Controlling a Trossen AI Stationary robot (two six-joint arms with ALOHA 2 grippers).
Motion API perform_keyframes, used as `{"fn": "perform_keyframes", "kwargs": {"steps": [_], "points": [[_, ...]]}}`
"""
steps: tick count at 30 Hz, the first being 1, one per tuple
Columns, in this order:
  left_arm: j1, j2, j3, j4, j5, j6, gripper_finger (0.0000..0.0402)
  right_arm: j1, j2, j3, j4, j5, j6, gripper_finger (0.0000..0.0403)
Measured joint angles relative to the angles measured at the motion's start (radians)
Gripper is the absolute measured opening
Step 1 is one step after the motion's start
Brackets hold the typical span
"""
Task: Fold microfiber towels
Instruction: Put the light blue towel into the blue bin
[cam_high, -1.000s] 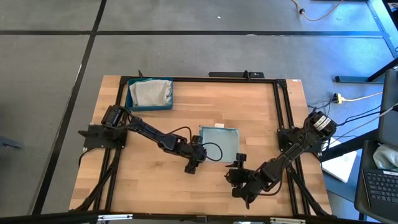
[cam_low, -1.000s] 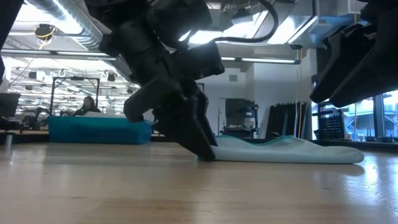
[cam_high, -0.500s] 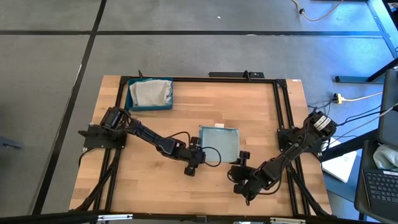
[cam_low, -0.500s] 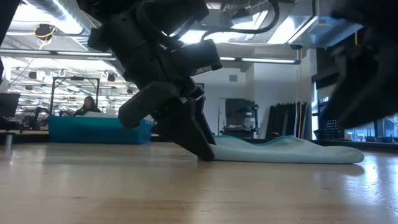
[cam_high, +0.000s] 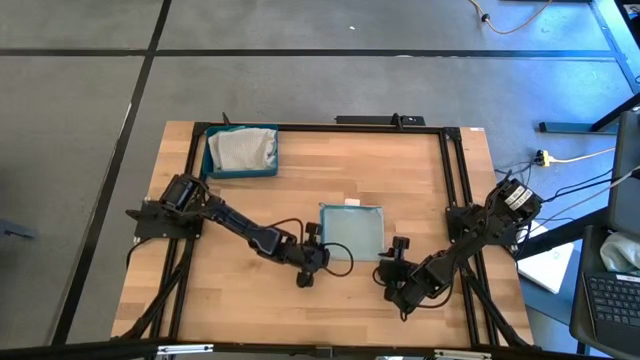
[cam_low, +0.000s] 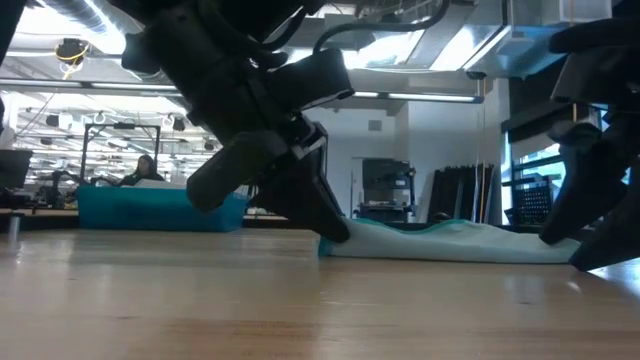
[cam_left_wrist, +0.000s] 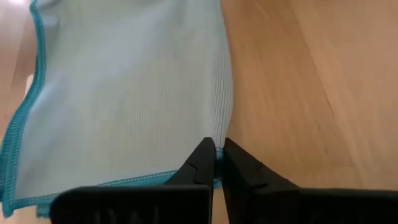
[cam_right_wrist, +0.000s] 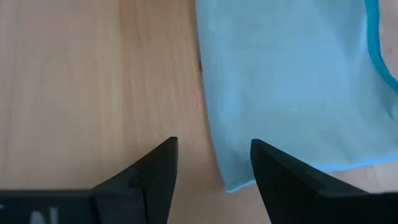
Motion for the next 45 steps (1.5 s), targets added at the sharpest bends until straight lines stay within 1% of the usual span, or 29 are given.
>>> {"fn": "perform_keyframes", "kwargs": {"steps": [9, 12, 17, 20, 23, 26, 29, 33, 35, 39, 42, 45], "points": [[-0.016, 0.000, 0.000, 0.000, -0.020, -0.005, 0.0002, 0.000, 0.000, -0.001, -0.011, 0.014, -0.020, 0.0205], [-0.042, 0.000, 0.000, 0.000, -0.074, -0.008, 0.0002, 0.000, 0.000, -0.001, -0.019, 0.016, -0.020, 0.0204], [-0.105, 0.000, 0.000, 0.003, -0.230, 0.000, 0.0001, -0.001, 0.000, -0.001, -0.033, 0.025, -0.022, 0.0204], [-0.124, 0.000, 0.000, 0.022, -0.243, -0.005, 0.0001, -0.002, 0.000, -0.003, -0.043, 0.061, -0.026, 0.0204], [-0.125, 0.000, 0.000, 0.034, -0.244, -0.009, 0.0001, -0.002, 0.000, -0.004, -0.039, 0.111, -0.026, 0.0204], [-0.125, 0.000, 0.000, 0.050, -0.262, -0.008, 0.0000, -0.002, 0.000, -0.004, -0.026, 0.136, -0.040, 0.0204], [-0.124, 0.000, 0.000, 0.063, -0.307, -0.008, 0.0000, -0.002, 0.000, -0.003, 0.024, 0.126, -0.096, 0.0204], [-0.120, -0.008, 0.000, 0.063, -0.352, -0.007, 0.0000, -0.002, 0.000, -0.003, 0.097, 0.061, -0.174, 0.0204], [-0.120, -0.014, 0.000, 0.061, -0.369, 0.000, 0.0000, -0.002, 0.000, -0.002, 0.093, 0.042, -0.181, 0.0204], [-0.127, -0.035, 0.001, 0.056, -0.377, 0.000, 0.0000, -0.002, 0.000, -0.002, 0.029, 0.040, -0.176, 0.0204], [-0.136, -0.054, 0.001, 0.051, -0.380, 0.000, 0.0000, -0.006, 0.004, -0.002, 0.008, 0.048, -0.176, 0.0204], [-0.138, -0.077, 0.001, 0.056, -0.391, 0.000, 0.0000, -0.010, 0.019, -0.001, 0.024, 0.070, -0.180, 0.0204]]}}
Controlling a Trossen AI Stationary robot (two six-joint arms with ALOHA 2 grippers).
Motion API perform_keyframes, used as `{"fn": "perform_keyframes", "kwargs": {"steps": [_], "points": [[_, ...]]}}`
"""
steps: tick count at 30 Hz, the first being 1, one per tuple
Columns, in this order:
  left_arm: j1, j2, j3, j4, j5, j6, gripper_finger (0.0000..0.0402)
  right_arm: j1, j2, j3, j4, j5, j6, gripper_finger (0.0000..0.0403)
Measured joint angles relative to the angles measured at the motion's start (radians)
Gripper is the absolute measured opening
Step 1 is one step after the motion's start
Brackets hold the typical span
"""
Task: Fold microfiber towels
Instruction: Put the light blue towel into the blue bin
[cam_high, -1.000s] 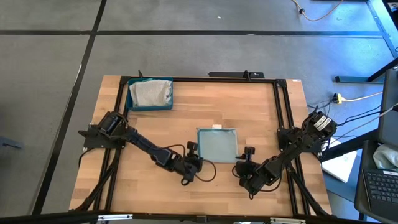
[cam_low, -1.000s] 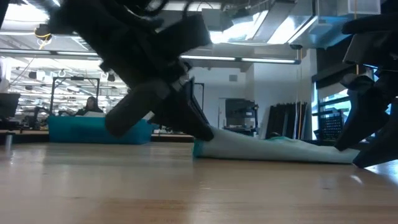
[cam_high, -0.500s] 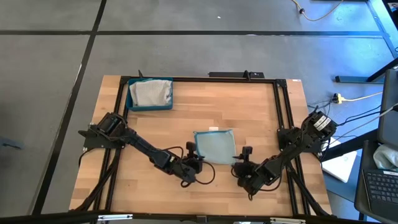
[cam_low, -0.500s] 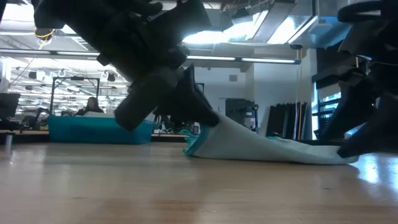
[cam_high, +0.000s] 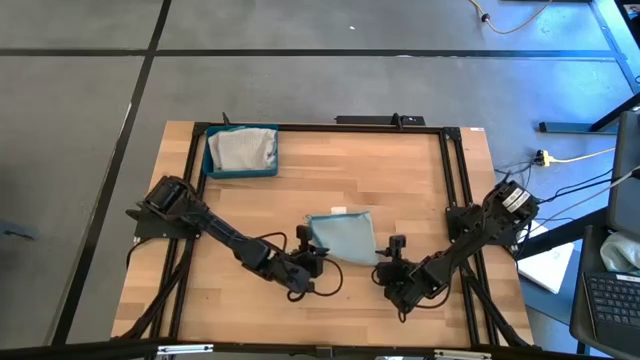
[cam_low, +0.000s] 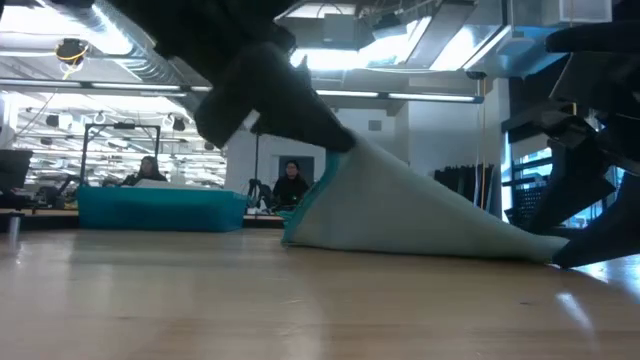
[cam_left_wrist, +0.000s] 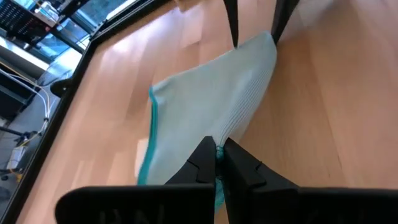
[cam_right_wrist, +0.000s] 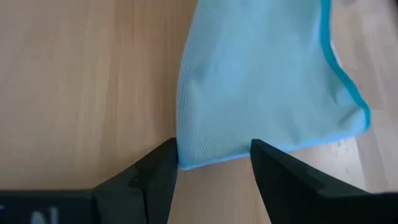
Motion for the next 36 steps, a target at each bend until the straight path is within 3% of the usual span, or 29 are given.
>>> {"fn": "perform_keyframes", "kwargs": {"steps": [5, 12, 24, 28, 31, 34, 36], "points": [[0.003, -0.030, 0.000, -0.002, -0.013, 0.007, 0.0000, -0.002, 0.031, -0.001, 0.082, 0.051, 0.000, 0.0204], [0.019, -0.036, 0.000, -0.002, -0.031, 0.031, 0.0000, -0.002, 0.033, 0.000, 0.323, 0.050, -0.046, 0.0204], [0.001, -0.106, -0.001, -0.009, -0.066, 0.062, 0.0000, -0.033, 0.121, 0.003, 0.317, 0.093, -0.015, 0.0201], [-0.005, -0.142, -0.001, -0.046, -0.079, 0.046, 0.0000, -0.011, 0.131, 0.013, 0.312, 0.169, -0.012, 0.0159], [-0.003, -0.142, -0.001, -0.078, -0.073, 0.034, 0.0000, 0.004, 0.132, 0.044, 0.300, 0.250, -0.100, 0.0092], [-0.003, -0.142, -0.001, -0.125, -0.078, 0.021, 0.0000, 0.004, 0.132, 0.087, 0.281, 0.256, -0.171, 0.0020], [-0.007, -0.142, -0.001, -0.178, -0.115, 0.021, 0.0000, -0.002, 0.132, 0.115, 0.265, 0.275, -0.224, 0.0015]]}}
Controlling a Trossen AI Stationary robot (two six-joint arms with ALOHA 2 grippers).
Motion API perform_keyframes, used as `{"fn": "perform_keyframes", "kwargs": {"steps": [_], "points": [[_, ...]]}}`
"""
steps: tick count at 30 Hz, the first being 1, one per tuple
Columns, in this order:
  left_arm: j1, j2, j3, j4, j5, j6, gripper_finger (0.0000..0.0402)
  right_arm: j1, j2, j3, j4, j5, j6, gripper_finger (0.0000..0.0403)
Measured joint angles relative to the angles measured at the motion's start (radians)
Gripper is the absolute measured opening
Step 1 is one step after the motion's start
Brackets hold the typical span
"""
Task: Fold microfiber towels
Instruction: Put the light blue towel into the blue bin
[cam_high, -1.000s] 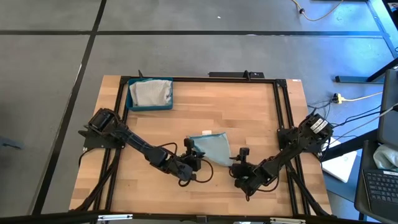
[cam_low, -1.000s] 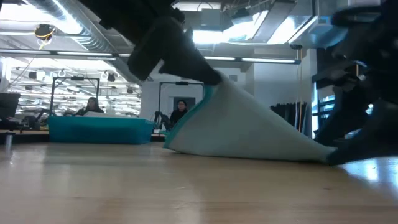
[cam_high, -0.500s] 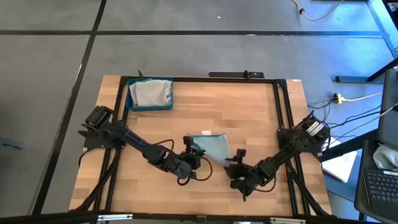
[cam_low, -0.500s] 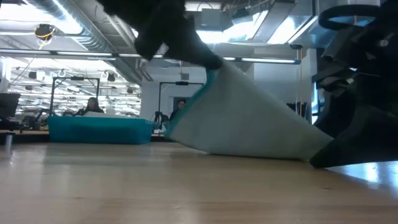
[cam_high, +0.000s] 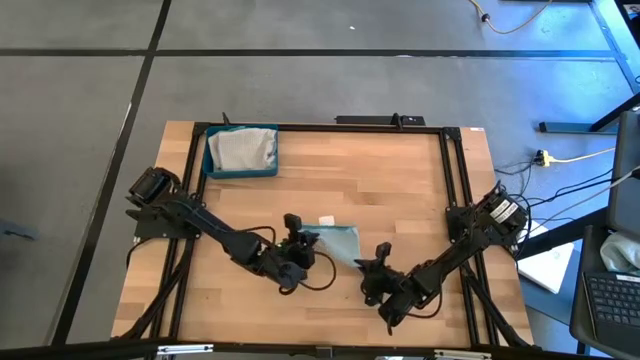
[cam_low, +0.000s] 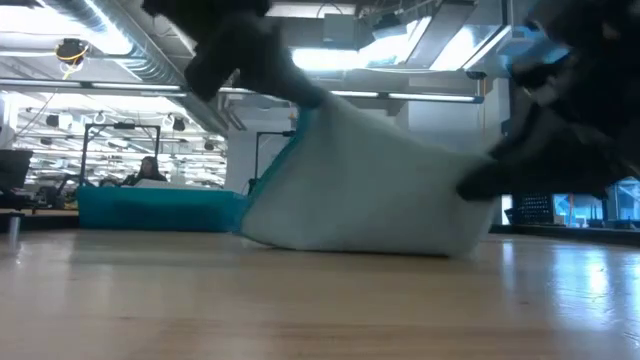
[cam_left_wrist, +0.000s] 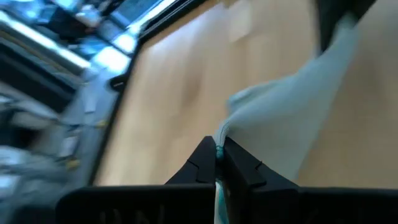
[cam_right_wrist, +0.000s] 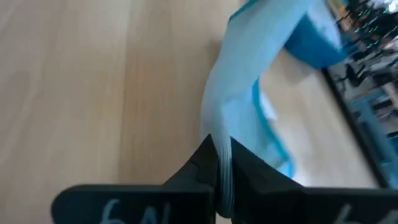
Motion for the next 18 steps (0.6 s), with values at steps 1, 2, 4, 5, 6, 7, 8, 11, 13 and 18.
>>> {"fn": "perform_keyframes", "kwargs": {"steps": [1, 2, 4, 5, 6, 7, 8, 11, 13, 18], "points": [[-0.008, -0.006, 0.000, -0.034, -0.036, -0.001, 0.0000, -0.005, 0.000, 0.014, -0.003, 0.010, -0.027, 0.0016], [-0.016, -0.016, 0.000, -0.074, -0.076, -0.003, 0.0000, -0.012, 0.000, 0.027, -0.004, 0.025, -0.064, 0.0016], [-0.031, -0.043, 0.000, -0.134, -0.154, -0.015, 0.0000, -0.034, -0.002, 0.049, -0.010, 0.061, -0.151, 0.0012], [-0.040, -0.062, 0.000, -0.178, -0.191, -0.029, 0.0000, -0.050, -0.002, 0.061, -0.011, 0.077, -0.197, 0.0009], [-0.047, -0.083, 0.000, -0.224, -0.218, -0.048, 0.0000, -0.072, -0.002, 0.073, -0.011, 0.086, -0.242, 0.0008], [-0.049, -0.103, 0.000, -0.258, -0.240, -0.073, 0.0000, -0.099, -0.003, 0.084, -0.009, 0.088, -0.281, 0.0008], [-0.049, -0.128, 0.000, -0.300, -0.249, -0.105, 0.0000, -0.128, -0.003, 0.095, -0.009, 0.087, -0.318, 0.0008], [-0.044, -0.201, 0.000, -0.470, -0.234, -0.253, 0.0000, -0.224, -0.004, 0.130, -0.002, 0.013, -0.409, 0.0011], [-0.037, -0.241, 0.000, -0.607, -0.207, -0.358, 0.0000, -0.289, -0.004, 0.158, 0.001, -0.060, -0.456, 0.0011], [-0.019, -0.318, 0.000, -0.950, -0.189, -0.604, 0.0000, -0.428, -0.005, 0.265, 0.033, -0.275, -0.588, 0.0010]]}}
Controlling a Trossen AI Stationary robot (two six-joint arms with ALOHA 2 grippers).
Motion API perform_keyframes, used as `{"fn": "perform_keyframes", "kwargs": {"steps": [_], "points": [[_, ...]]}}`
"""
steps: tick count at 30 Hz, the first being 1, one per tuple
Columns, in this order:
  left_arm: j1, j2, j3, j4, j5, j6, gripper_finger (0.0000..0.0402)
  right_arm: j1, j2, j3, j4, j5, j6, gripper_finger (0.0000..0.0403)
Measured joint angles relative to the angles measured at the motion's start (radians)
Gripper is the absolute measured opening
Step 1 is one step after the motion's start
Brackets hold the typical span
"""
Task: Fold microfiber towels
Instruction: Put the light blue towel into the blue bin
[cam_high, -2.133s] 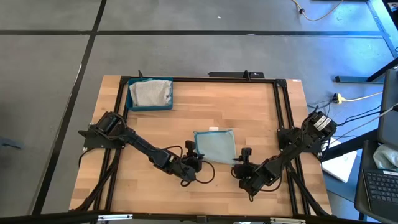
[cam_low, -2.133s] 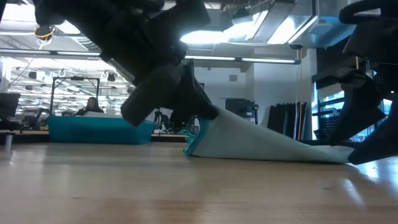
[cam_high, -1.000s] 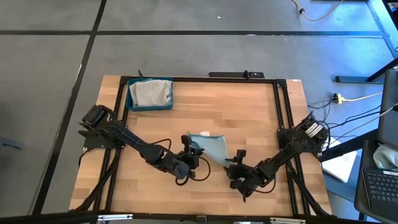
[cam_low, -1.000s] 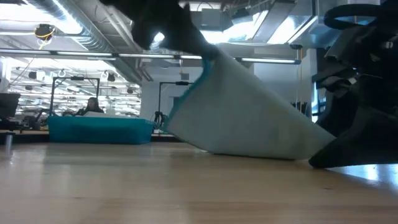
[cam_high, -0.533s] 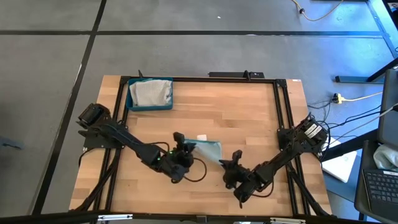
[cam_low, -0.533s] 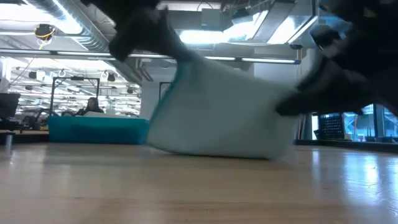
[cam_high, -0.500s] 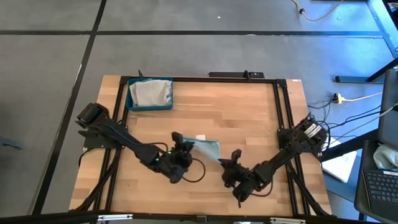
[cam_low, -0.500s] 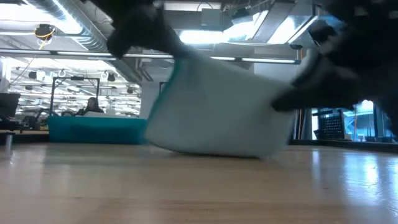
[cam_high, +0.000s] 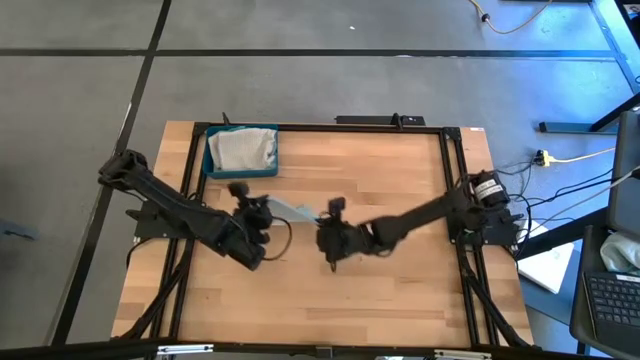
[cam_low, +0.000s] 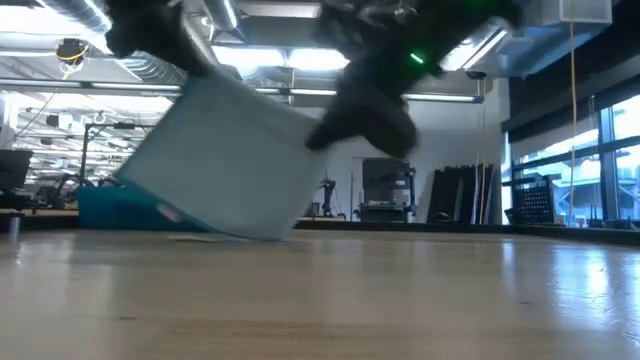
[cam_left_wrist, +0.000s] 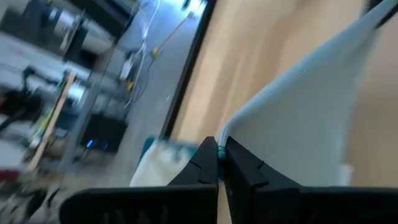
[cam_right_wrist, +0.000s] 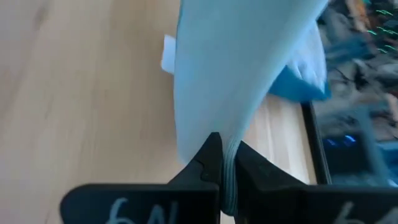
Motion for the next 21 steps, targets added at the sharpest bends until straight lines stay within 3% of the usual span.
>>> {"fn": "perform_keyframes", "kwargs": {"steps": [10, 16, 21], "points": [[0.050, -0.082, 0.000, -0.495, -0.011, -0.414, 0.0000, -0.258, 0.000, 0.321, -0.083, -0.441, -0.196, 0.0011], [0.128, -0.110, -0.037, -0.492, 0.017, -0.481, 0.0000, -0.399, 0.007, 0.389, -0.077, -0.647, -0.210, 0.0011], [0.184, -0.109, -0.069, -0.493, 0.049, -0.520, 0.0000, -0.433, 0.059, 0.418, -0.080, -0.718, -0.258, 0.0012]]}}
